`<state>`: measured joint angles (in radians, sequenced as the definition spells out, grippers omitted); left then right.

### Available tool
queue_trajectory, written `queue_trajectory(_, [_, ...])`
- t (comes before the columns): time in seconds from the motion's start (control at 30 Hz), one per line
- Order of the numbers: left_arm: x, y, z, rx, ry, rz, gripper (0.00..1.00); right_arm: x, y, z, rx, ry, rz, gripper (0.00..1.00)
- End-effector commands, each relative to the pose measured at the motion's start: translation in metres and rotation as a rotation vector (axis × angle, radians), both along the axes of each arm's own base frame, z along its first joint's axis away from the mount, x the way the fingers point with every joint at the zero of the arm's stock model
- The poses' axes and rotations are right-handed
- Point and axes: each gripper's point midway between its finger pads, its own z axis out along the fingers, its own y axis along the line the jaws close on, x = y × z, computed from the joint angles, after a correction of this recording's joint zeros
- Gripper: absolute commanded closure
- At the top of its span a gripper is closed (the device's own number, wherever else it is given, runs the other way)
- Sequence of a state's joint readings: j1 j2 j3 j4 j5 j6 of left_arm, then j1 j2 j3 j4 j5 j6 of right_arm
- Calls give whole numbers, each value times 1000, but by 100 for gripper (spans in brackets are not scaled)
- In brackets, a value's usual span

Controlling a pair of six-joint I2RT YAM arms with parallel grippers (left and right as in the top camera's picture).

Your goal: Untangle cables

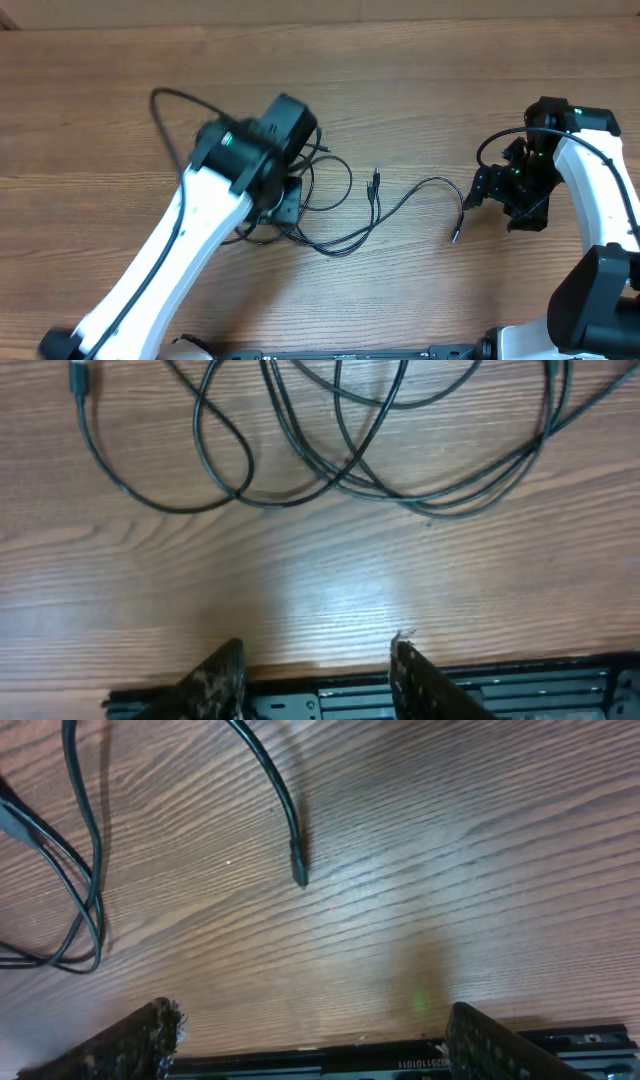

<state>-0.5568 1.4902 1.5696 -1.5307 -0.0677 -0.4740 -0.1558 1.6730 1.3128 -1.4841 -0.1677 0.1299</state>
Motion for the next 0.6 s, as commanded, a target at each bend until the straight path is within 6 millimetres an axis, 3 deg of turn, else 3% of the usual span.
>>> queue_trajectory(0.0, [-8, 13, 3, -33, -122, 54, 51, 5, -4, 6, -14, -34, 3, 16])
queue_trajectory(0.07, [-6, 11, 1, -82, -188, 58, 44, 5, -4, 6, -14, -34, 1, 16])
queue_trajectory(0.13, [-1, 6, -5, -136, -253, 60, 22, 5, -4, 6, -15, -35, 1, 16])
queue_trajectory(0.23, [15, -4, -26, -164, -324, 8, 11, 6, -4, 6, -15, -37, 1, 16])
queue_trajectory(0.5, [62, -41, -75, -191, -357, -87, 10, 6, -3, 6, -14, -37, 0, 16])
queue_trajectory(0.57, [83, -55, -108, -181, -329, -89, 12, 6, -3, 6, -11, -38, 0, 16])
